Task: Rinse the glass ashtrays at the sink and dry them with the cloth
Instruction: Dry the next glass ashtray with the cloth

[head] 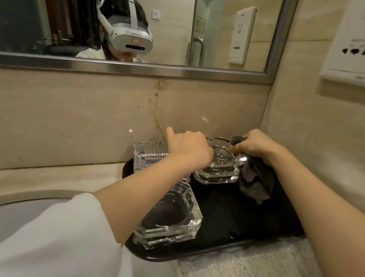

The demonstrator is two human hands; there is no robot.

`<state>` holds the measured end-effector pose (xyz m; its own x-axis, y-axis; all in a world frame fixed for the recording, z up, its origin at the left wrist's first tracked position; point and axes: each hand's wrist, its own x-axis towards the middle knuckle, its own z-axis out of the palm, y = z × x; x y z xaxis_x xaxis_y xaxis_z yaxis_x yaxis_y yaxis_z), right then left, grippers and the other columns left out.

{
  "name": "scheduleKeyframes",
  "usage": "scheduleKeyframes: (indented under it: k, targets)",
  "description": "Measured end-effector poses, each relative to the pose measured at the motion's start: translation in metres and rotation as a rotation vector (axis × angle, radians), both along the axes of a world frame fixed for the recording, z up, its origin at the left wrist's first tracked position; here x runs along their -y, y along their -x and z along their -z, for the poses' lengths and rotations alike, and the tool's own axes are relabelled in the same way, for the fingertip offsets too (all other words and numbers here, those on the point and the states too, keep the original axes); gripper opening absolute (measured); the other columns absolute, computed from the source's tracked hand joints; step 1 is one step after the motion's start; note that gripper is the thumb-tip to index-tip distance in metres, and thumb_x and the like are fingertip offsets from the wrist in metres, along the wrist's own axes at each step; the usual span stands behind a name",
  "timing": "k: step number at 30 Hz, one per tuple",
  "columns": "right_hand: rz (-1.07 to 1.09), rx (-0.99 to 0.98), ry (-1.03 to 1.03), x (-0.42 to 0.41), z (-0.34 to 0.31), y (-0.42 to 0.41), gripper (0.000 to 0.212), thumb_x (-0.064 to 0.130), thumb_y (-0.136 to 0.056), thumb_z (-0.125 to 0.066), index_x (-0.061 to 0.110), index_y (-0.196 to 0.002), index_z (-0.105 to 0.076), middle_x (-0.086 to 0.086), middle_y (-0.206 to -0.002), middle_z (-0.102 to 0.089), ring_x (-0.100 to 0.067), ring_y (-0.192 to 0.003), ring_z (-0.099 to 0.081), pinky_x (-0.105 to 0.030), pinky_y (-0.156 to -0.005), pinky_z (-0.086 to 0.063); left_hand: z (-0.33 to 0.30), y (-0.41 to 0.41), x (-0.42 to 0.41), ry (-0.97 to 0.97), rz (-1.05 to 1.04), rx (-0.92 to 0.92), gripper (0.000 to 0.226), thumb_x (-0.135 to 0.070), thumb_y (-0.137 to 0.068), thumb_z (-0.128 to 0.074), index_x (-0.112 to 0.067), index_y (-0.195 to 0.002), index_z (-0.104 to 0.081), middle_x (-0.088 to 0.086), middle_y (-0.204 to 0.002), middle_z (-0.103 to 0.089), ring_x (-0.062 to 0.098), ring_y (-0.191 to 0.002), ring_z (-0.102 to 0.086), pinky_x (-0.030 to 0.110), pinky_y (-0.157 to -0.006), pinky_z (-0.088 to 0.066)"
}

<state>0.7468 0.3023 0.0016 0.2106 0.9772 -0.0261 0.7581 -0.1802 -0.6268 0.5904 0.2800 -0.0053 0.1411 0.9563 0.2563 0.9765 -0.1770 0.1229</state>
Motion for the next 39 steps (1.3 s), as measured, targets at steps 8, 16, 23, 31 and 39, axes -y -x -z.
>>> scheduleKeyframes:
  k: [8, 16, 23, 31, 39]
  targets:
    - [0.007, -0.015, -0.015, -0.004, 0.007, 0.000, 0.038, 0.026, -0.074, -0.077, 0.001, -0.099, -0.064, -0.010, -0.091, -0.058, -0.023, -0.083, -0.051, -0.028, -0.070, -0.038, 0.009, 0.007, -0.002, -0.109, 0.037, 0.021, 0.046, -0.046, -0.094, -0.037, -0.018, -0.059, -0.043, -0.001, -0.065, -0.054, 0.024, -0.078, -0.059, 0.044, -0.104, -0.021]
    - [0.023, 0.032, -0.077, 0.003, 0.010, -0.001, 0.037, 0.042, -0.081, -0.067, 0.006, -0.078, -0.059, -0.003, -0.065, -0.051, -0.020, -0.068, -0.050, -0.027, -0.054, -0.034, 0.009, 0.012, -0.003, -0.054, 0.068, 0.112, 0.035, -0.044, -0.093, -0.042, -0.016, -0.074, -0.051, 0.002, -0.081, -0.064, 0.026, -0.092, -0.061, 0.045, -0.107, -0.022]
    - [0.219, 0.157, -0.370, 0.017, -0.010, 0.002, 0.039, 0.046, -0.082, -0.063, 0.008, -0.092, -0.068, -0.011, -0.088, -0.066, -0.028, -0.087, -0.061, -0.034, -0.074, -0.050, 0.003, 0.023, 0.008, -0.175, 0.119, 0.223, 0.029, -0.035, -0.092, -0.045, -0.017, -0.102, -0.066, 0.001, -0.102, -0.064, 0.022, -0.102, -0.058, 0.040, -0.098, -0.037]
    - [-0.174, -0.732, -0.296, 0.096, -0.038, 0.045, 0.031, 0.038, -0.093, -0.050, 0.012, -0.080, -0.059, -0.005, -0.078, -0.061, -0.017, -0.079, -0.060, -0.027, -0.073, -0.047, -0.012, 0.051, 0.054, 0.169, 0.519, 0.894, 0.039, -0.030, -0.085, -0.065, -0.018, -0.122, -0.057, -0.003, -0.112, -0.062, 0.011, -0.106, -0.059, 0.024, -0.094, -0.046]
    - [-0.400, -0.959, -0.228, 0.163, -0.051, 0.085, 0.037, 0.044, -0.091, -0.042, 0.012, -0.088, -0.060, -0.006, -0.085, -0.066, -0.014, -0.078, -0.064, -0.023, -0.066, -0.053, -0.033, 0.091, 0.116, 0.177, 0.496, 1.088, 0.017, -0.013, -0.090, -0.058, -0.021, -0.075, -0.058, -0.001, -0.076, -0.061, 0.011, -0.074, -0.057, 0.025, -0.071, -0.046]
